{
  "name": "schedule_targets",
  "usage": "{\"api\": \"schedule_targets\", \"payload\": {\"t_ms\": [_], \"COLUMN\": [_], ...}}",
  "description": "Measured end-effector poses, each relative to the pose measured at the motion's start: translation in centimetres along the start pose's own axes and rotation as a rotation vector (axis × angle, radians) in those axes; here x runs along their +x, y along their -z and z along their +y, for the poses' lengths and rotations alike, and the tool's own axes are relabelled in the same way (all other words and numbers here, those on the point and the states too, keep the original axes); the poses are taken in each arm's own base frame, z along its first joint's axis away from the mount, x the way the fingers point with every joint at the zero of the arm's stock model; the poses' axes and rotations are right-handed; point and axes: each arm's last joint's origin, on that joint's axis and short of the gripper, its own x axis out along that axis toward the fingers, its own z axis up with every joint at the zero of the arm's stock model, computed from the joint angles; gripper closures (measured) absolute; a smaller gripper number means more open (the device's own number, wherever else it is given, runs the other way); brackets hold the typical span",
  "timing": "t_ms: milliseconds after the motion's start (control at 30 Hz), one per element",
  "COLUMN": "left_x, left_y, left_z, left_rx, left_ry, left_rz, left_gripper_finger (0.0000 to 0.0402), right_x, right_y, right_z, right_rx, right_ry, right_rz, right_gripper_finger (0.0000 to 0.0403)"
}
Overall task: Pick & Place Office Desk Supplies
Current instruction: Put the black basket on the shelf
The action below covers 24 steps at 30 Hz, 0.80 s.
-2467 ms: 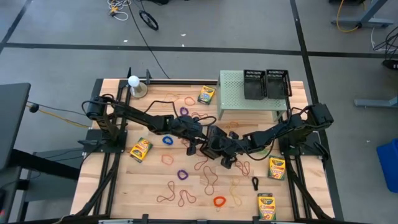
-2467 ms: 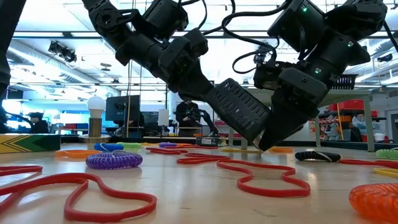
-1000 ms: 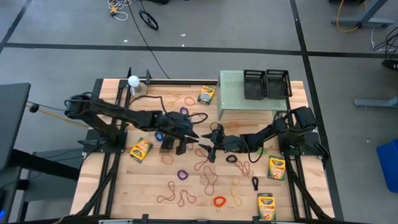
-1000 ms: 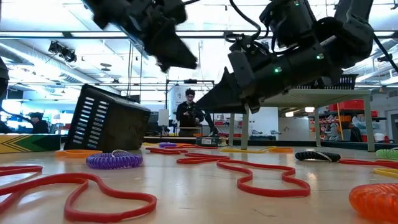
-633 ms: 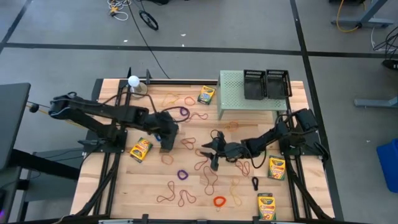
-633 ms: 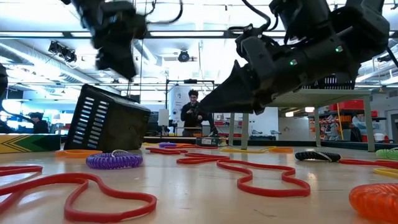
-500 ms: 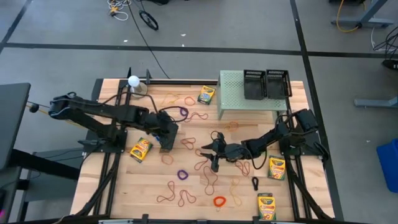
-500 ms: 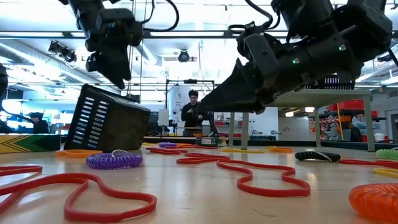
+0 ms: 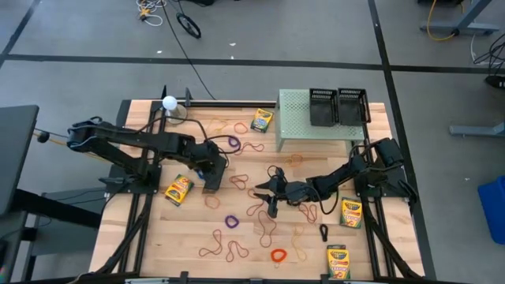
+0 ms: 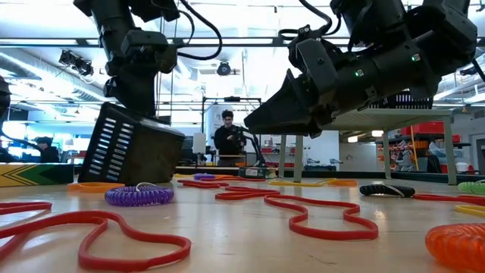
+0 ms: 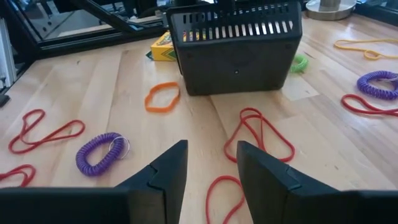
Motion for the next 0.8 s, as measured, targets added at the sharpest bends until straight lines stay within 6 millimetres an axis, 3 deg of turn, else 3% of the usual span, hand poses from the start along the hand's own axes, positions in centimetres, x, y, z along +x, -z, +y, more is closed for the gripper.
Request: {"api": "schedule_targets", "payload": {"t_ms": [367,567,800], "left_x": [-0.1,-1.9,-2.7], "left_y": [0.1,-0.2,0.6], "left_z": [-0.1,-1.2,-4.3], "left_rx": [0.147,0.276,0.749], "left_ry": [0.035,0.061,0.045], "left_rz": [0.019,-0.060,-0.246], "left_gripper_finger": [0.0384,0.0389,0.0389], "right_x": [0.0,-0.7,-4.6], "right_y": [0.0,-0.9,-3.3], "right_z": [0.1,0.4,1.5], "right_rx": [0.003,0.001,-0.042], "right_ry": [-0.022,-0.034,0.009], "right_rz": [0.005,-0.007,0.068], "right_gripper_finger": [0.0257,0.0257,0.0254]}}
